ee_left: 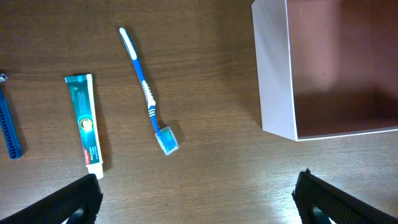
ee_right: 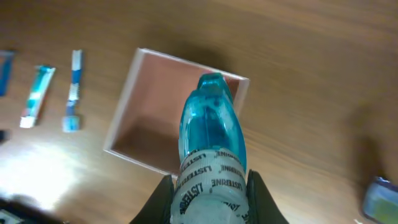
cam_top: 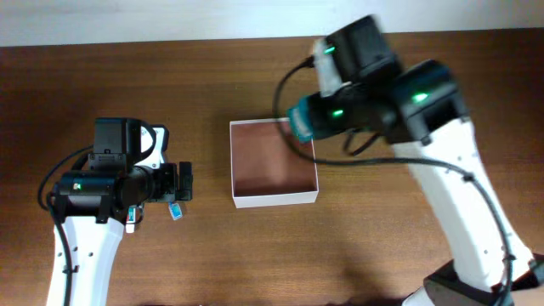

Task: Pack container
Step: 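Carry mouthwash bottle with right gripper and lower it into box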

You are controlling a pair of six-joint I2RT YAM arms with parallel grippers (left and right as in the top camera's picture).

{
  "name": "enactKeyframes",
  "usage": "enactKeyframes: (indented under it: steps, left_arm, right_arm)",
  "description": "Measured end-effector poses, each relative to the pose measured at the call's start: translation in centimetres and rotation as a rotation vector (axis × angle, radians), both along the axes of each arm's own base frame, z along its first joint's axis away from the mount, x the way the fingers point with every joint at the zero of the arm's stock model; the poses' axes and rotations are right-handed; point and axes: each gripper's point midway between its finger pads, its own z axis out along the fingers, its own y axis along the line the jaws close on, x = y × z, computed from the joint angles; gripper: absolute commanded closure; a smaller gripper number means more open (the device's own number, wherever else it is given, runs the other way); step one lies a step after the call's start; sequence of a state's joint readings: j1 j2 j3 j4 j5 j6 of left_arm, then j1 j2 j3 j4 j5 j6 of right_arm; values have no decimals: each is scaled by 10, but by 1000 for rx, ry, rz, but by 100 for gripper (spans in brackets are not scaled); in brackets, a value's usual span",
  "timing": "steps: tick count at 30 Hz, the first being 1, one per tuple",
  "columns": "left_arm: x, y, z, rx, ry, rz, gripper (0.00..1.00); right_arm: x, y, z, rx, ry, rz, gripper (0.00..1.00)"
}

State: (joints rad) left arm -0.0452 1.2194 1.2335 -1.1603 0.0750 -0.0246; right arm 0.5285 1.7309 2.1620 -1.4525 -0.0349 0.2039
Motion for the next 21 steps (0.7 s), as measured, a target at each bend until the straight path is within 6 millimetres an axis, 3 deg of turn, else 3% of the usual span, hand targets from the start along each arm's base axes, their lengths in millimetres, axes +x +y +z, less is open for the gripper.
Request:
enactKeyframes:
  steps: [4, 8, 11, 21]
  left_arm:
    - [0, 0, 0, 0, 0, 0, 0]
    - [0, 0, 0, 0, 0, 0, 0]
    - [0, 0, 0, 0, 0, 0, 0]
    - [0, 0, 0, 0, 0, 0, 0]
  right_arm:
    - [3, 44, -22, 15, 36, 14, 96]
    - [22, 87, -80, -5, 130, -21, 96]
    - [31, 98, -115, -24, 194, -72, 96]
    - [47, 109, -150, -28, 228, -131, 96]
